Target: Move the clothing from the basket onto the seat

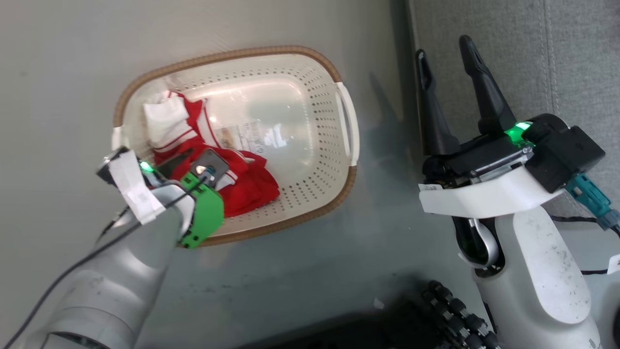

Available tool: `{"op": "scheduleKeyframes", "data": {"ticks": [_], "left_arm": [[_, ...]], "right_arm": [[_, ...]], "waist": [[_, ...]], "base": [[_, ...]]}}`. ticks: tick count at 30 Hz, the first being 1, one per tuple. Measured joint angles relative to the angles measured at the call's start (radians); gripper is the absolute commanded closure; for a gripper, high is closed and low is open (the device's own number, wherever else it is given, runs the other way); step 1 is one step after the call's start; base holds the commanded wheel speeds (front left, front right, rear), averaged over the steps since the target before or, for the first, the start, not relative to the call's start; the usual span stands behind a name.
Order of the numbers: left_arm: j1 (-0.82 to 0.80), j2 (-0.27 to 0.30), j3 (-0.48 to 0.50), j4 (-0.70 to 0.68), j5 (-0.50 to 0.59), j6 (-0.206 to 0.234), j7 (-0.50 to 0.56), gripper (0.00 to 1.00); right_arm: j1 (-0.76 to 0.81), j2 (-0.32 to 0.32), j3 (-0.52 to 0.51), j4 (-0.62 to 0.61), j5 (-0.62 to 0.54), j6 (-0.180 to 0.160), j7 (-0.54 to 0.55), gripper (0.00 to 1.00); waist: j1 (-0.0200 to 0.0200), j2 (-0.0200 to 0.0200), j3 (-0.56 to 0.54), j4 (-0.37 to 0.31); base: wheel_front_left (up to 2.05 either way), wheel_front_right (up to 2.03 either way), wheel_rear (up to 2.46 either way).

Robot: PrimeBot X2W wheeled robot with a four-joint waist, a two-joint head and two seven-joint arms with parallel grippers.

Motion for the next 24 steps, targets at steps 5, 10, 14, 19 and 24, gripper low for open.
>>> {"op": "scheduleKeyframes", "data": {"ticks": [5,10,14,19,24], "left_arm": [[-0.036,0.043,-0.005,0.027,-0.016,0.0,0.072,0.0],[-0.056,0.068,-0.016,0.034,-0.034,0.0,0.145,0.0],[-0.061,0.088,-0.025,0.042,-0.041,-0.002,0.213,0.0],[-0.07,0.104,-0.038,0.046,-0.045,-0.002,0.289,0.0],[-0.079,0.116,-0.062,0.047,-0.051,-0.002,0.357,0.0]], "right_arm": [[-0.033,0.0,0.022,0.0,0.044,0.0,-0.003,0.0],[-0.038,0.0,0.04,-0.003,0.076,0.0,-0.003,0.0],[-0.049,0.0,0.05,-0.005,0.092,0.0,-0.003,0.0],[-0.053,0.0,0.06,-0.005,0.107,0.0,-0.003,0.0],[-0.069,0.0,0.07,-0.006,0.115,0.0,-0.003,0.0]], "waist": [[0.0,0.0,0.052,-0.052],[0.0,0.0,0.099,-0.098],[0.0,0.0,0.129,-0.127],[0.0,0.0,0.156,-0.155],[-0.0001,0.0,0.177,-0.173]], "base": [[0.0,0.0,0.0],[0.0,0.0,0.0],[0.0,0.0,0.0],[0.0,0.0,0.0],[0.0,0.0,0.0]]}}
